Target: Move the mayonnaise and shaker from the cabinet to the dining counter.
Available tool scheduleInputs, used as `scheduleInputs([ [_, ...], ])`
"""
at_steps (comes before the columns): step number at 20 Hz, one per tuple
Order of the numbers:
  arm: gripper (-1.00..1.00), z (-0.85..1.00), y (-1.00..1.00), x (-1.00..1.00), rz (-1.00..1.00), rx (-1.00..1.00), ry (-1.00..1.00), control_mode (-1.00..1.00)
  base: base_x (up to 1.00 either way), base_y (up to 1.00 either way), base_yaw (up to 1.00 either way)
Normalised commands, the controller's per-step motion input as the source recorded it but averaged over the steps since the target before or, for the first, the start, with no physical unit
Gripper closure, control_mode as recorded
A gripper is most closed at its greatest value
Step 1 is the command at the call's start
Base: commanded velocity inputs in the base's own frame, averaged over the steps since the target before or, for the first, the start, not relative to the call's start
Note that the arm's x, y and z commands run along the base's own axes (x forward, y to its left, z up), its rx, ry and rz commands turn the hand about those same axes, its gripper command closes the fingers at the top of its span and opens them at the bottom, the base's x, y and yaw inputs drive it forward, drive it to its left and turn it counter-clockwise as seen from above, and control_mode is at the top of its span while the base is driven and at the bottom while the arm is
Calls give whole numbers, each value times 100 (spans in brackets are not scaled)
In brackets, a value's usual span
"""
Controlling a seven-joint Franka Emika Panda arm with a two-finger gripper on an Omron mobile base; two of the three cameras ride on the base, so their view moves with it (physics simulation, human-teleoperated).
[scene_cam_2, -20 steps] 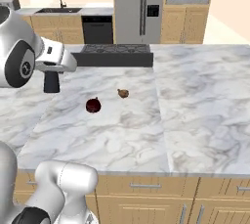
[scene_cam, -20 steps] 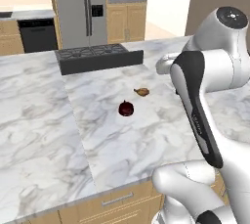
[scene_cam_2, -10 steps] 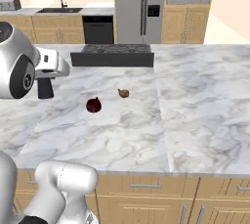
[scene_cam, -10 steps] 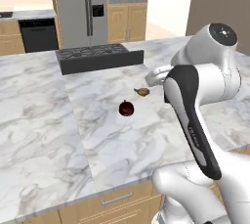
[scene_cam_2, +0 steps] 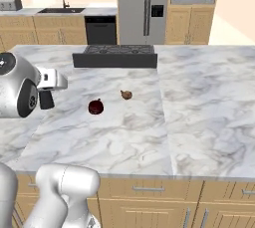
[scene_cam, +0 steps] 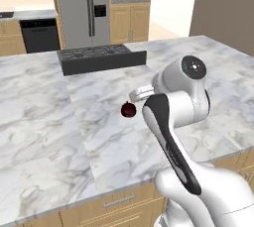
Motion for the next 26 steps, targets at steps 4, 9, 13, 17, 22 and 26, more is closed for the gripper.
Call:
scheduleInputs([
  [4,100,-46,44,73,0,0,0,-100,0,0,0],
  [9,100,-30,43,75,0,0,1,-100,0,0,0],
  [13,100,-25,33,61,0,0,1,-100,0,0,0],
  [17,100,-42,24,61,0,0,2,-100,0,0,0],
  [22,100,-39,0,36,0,0,0,-100,0,0,0],
  [26,100,-38,0,5,0,0,0,-100,0,0,0],
])
